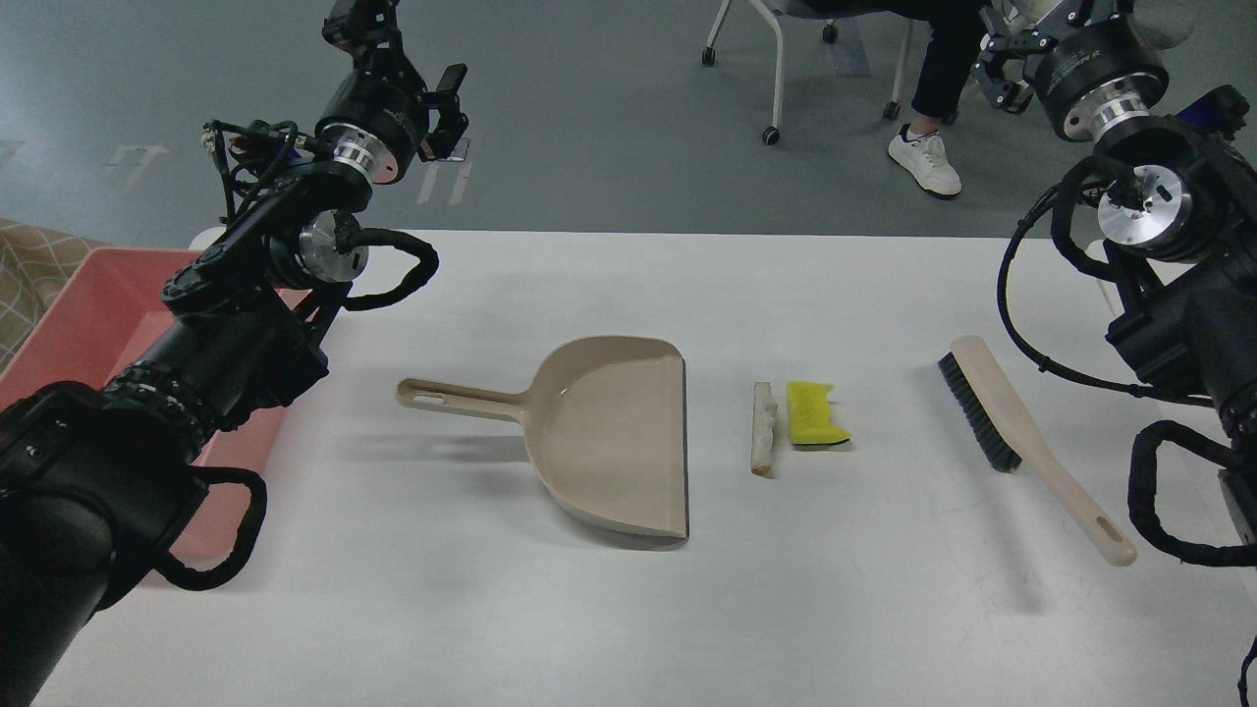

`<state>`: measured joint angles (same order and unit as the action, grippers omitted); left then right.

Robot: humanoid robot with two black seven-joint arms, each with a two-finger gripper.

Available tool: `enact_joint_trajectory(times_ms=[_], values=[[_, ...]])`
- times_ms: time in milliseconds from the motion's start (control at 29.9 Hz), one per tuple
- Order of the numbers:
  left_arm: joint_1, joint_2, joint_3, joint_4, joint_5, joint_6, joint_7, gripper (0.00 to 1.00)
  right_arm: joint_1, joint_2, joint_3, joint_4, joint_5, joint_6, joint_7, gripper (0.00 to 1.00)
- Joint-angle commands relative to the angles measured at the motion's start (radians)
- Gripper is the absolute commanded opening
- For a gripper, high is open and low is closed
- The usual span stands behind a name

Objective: Sweep and dump garbage into bin
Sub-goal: 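Lower the left gripper from rest toward the dustpan handle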

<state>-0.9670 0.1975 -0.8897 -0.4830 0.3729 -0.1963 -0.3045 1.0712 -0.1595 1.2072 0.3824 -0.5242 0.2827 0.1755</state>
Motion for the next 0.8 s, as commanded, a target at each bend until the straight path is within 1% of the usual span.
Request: enact_joint_trajectory(times_ms=[0,267,368,769], values=[[0.002,0.002,0.000,-0.002,0.004,0.009,-0.001,0.98,0.004,-0.002,0.000,0.000,-0.002,-0.002,-0.001,1.00],[0.002,0.000,0.000,0.000,0.001,0.015,-0.002,0.98,0.023,0.000,-0.015,0.001,0.000,0.001,-0.001,1.00],[-0.006,0.019,0.000,0.006,0.003,0.038,-0.001,0.98,0.027,-0.002,-0.054,0.001,0.001,0.001,-0.001,1.00],[-0.012,0.069,-0.001,0.004,0.000,0.035,-0.002,0.98,0.032,0.000,-0.048,0.001,0.007,0.000,-0.007,1.00]])
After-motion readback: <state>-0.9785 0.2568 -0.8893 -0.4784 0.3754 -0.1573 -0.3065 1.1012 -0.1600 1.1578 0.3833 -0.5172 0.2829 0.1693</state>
